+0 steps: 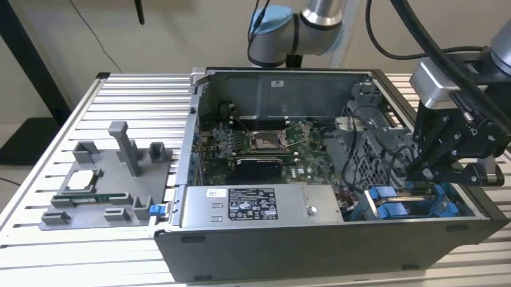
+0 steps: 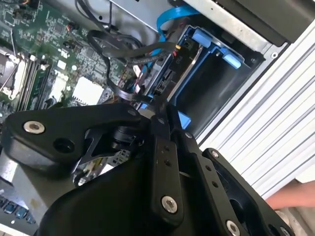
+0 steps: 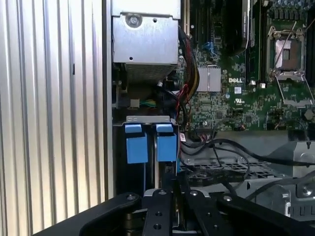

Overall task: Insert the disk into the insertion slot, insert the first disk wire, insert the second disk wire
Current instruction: 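Insert the second disk wire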

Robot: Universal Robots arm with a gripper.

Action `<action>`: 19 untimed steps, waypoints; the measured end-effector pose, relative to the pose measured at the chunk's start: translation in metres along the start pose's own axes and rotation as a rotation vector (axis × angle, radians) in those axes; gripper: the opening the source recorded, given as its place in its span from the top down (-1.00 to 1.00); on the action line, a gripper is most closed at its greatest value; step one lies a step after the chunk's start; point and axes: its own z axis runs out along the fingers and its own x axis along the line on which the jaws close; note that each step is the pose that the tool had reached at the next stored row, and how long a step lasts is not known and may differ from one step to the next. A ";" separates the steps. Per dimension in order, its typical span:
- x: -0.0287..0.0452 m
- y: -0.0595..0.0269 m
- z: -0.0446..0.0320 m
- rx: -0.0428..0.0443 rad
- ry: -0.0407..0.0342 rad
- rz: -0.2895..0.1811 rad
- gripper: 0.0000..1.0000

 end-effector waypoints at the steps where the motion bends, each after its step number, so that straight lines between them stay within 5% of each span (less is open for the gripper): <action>1: 0.0002 0.0004 0.0010 0.0081 -0.0005 -0.002 1.00; 5: 0.0006 0.0010 0.0046 0.0311 -0.0017 -0.007 1.00; 19: 0.0011 0.0007 0.0082 0.0294 -0.0020 -0.051 1.00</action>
